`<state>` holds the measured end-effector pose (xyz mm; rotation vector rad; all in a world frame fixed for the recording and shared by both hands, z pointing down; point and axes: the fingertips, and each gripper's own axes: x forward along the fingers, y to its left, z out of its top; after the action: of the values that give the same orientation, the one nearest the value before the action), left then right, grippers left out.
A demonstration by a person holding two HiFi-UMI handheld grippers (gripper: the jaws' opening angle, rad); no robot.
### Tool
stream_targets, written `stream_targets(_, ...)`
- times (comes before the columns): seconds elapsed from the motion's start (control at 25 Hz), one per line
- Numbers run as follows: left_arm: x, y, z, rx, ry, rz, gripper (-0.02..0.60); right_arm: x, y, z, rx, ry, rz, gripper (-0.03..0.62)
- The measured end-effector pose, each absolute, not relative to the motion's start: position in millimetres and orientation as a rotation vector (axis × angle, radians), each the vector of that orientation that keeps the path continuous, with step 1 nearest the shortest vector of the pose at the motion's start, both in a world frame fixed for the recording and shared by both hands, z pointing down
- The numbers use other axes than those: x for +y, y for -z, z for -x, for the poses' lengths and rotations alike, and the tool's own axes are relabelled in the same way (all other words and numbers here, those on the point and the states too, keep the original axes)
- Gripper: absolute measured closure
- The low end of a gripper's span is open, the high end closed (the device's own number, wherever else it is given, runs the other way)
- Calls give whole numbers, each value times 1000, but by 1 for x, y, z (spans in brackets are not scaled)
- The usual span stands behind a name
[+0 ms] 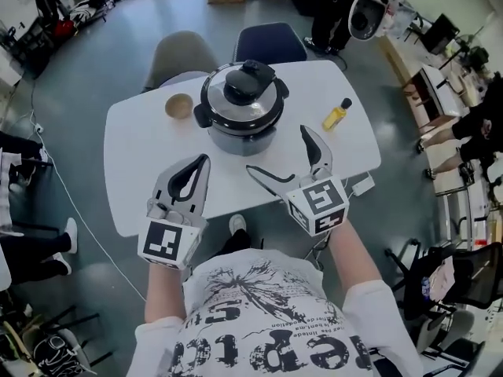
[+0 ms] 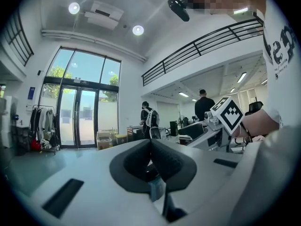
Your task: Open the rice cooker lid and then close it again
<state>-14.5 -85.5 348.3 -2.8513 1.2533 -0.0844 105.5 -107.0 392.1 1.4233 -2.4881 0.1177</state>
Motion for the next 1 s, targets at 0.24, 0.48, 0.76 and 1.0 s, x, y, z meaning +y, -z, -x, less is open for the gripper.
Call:
stream_targets(0.24, -174, -336, 28, 1240, 44, 2848, 568, -212, -393, -79, -2388, -150, -1252, -3)
stream_targets(0.48, -234, -333, 24, 1235, -17, 2857, 568, -291, -423, -83, -2207, -188, -1060, 27)
stream_targets(0.76, -270, -336, 19, 1272, -23, 2824, 568, -362, -445, -93, -2054, -261, -937, 143)
stream_targets(1.0, -280, -337, 14, 1318, -18, 2799, 568, -382, -467, -86, -1958, -311, -833, 174)
